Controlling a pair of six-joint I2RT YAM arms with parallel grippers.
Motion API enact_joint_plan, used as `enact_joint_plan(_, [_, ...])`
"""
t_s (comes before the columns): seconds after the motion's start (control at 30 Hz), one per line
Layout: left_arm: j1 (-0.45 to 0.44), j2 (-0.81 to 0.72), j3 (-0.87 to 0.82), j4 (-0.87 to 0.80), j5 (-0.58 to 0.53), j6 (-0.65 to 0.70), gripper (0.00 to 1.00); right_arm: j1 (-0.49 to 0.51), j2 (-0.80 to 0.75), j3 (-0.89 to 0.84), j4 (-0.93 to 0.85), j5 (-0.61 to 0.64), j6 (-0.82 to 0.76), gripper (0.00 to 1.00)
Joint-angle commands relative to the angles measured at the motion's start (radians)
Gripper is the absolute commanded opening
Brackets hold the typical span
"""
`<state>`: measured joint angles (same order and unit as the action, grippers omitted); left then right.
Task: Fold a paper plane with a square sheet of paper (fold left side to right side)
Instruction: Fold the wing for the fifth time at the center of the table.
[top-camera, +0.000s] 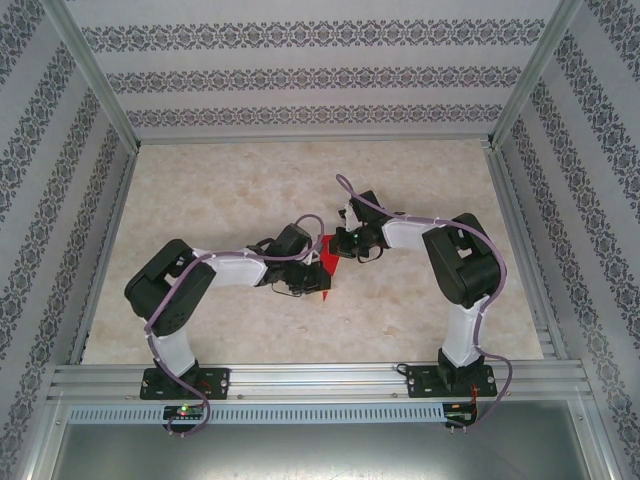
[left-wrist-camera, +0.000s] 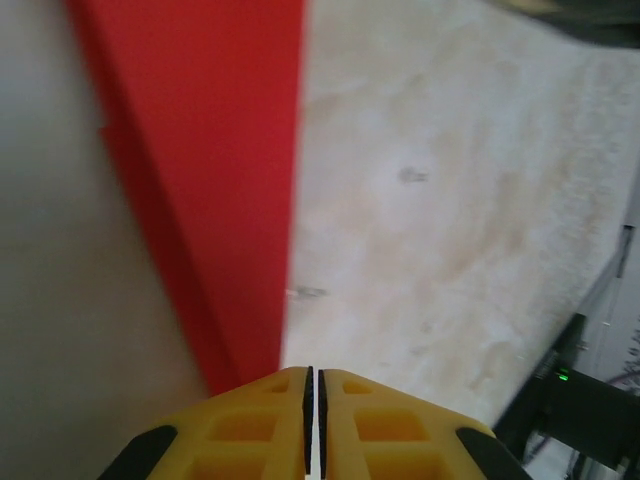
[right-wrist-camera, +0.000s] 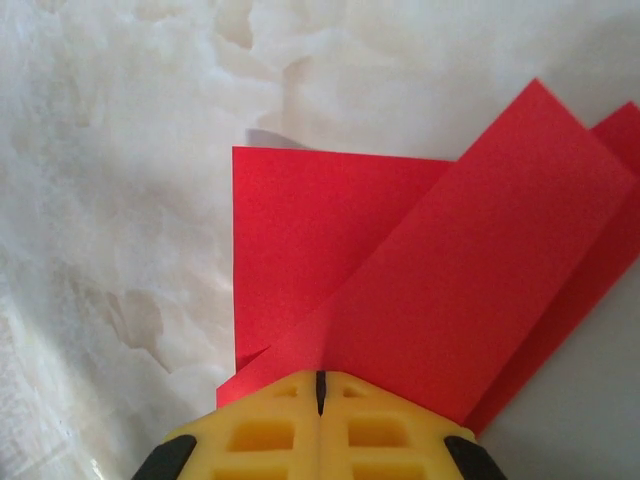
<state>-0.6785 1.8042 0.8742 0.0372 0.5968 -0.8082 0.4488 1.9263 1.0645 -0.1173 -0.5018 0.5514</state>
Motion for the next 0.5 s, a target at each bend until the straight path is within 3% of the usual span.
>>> enact_joint_plan(0.0, [0.011, 0.024, -0.022, -0.018, -0.043, 0.028, 0.13, -0.01, -0.032, -0.038, 0.01, 0.044, 0.011, 0.0])
enact_joint_plan(0.3, [0.01, 0.034, -0.07, 0.008, -0.05, 0.015, 0.11, 0.016, -0.215, -0.168, 0.085, 0.02, 0.086, 0.0])
enact_joint_plan(0.47, [0.008, 0.03, -0.071, 0.009, -0.051, 0.014, 0.1, 0.066, -0.234, -0.251, 0.166, 0.015, 0.142, 0.0])
